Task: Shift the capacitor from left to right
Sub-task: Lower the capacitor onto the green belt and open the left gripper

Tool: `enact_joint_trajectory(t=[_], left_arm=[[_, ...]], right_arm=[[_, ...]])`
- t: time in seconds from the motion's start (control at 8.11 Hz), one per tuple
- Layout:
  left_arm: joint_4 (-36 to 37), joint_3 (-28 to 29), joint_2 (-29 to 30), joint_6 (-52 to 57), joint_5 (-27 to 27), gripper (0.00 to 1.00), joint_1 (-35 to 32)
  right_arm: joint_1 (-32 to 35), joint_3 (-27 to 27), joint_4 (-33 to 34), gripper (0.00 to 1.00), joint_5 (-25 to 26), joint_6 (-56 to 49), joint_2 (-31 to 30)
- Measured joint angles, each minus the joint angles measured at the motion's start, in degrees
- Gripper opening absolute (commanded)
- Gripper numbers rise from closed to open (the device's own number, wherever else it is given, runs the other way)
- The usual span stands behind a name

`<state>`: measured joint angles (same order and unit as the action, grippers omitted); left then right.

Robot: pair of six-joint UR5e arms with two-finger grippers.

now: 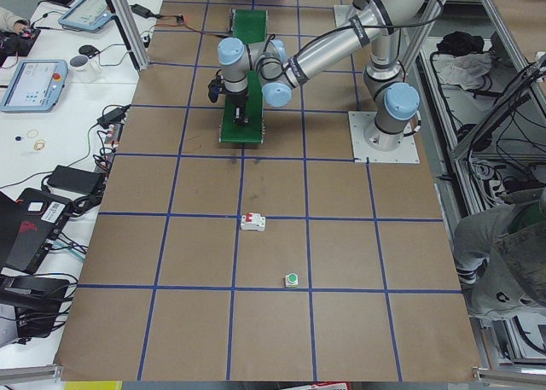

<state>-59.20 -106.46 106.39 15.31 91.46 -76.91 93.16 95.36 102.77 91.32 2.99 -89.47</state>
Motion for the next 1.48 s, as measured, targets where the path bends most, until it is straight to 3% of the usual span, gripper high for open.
enact_joint_trajectory(t=[0.12, 0.25, 0.37, 0.74, 1.11, 1.48], left_arm=[[0.0, -0.2, 0.0, -0.1, 0.0, 0.51, 0.0], [0.0, -0.3, 0.1, -0.1, 0.1, 0.92, 0.0], [0.2, -0.6, 0.1, -0.1, 0.1, 1.00, 0.0], [0.9, -0.5, -1.1, -0.1, 0.0, 1.00, -0.2], [1.0, 0.3, -6.8, -2.9, -0.5, 1.00, -0.5], [0.7, 1.7, -12.1, -6.1, -10.5, 1.00, -0.1]], right_arm=[[0.0, 0.0, 0.0, 1.00, 0.0, 0.0, 0.0], [0.0, 0.0, 0.0, 1.00, 0.0, 0.0, 0.0], [0.0, 0.0, 0.0, 1.00, 0.0, 0.0, 0.0], [0.0, 0.0, 0.0, 1.00, 0.0, 0.0, 0.0], [0.0, 0.0, 0.0, 1.00, 0.0, 0.0, 0.0], [0.0, 0.0, 0.4, 1.00, 0.0, 0.1, 0.0]])
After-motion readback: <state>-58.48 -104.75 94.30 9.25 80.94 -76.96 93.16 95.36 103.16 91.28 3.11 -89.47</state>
